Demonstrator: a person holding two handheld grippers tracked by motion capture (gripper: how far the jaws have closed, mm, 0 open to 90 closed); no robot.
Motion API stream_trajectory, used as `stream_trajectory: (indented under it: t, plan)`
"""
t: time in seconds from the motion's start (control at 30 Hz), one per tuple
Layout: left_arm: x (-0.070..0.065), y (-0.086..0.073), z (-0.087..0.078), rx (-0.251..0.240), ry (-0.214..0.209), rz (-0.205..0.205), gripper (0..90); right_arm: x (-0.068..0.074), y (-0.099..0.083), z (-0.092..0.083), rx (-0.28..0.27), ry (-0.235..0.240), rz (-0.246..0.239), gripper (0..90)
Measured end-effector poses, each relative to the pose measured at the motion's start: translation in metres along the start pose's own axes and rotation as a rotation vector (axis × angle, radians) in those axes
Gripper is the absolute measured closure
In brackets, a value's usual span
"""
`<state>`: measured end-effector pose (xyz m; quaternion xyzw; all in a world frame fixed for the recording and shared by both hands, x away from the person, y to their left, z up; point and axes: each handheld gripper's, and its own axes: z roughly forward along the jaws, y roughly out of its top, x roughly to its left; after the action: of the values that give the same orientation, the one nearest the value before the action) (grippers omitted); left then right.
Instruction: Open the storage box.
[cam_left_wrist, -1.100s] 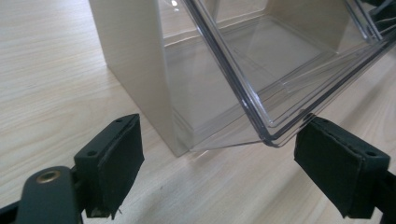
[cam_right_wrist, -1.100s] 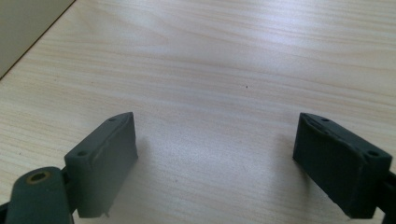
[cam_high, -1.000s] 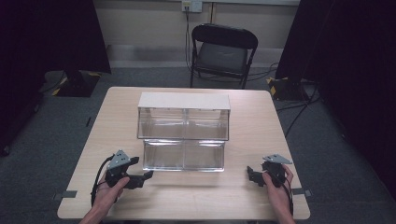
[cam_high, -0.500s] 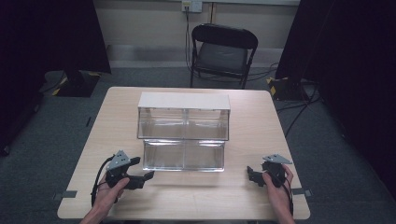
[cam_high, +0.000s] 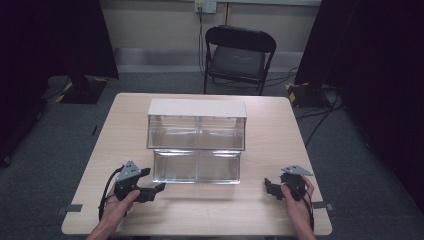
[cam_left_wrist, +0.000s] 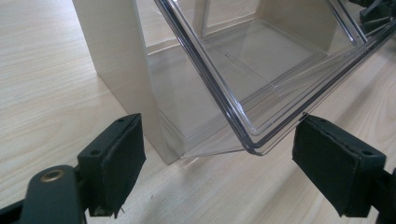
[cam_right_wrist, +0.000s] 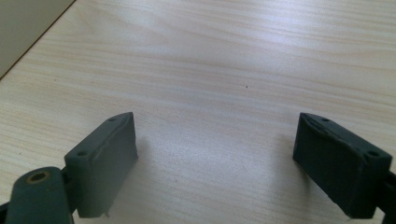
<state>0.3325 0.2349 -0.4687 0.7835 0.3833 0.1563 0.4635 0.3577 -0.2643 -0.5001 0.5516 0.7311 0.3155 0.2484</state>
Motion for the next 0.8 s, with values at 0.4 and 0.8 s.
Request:
stream_trajectory:
  t: [0.4, 0.8]
  plan:
    - [-0.0034, 0.0015, 0.0028, -0.008, -0.014, 0.03, 19.3, 0.0, 0.0, 0.0, 0.0, 0.0, 0.0, 12.7]
    - [-0.0038, 0.0025, 0.0029, -0.01, -0.013, 0.041, 16.1, -0.0001, 0.0001, 0.0002, 0.0, 0.001, -0.001, 12.4]
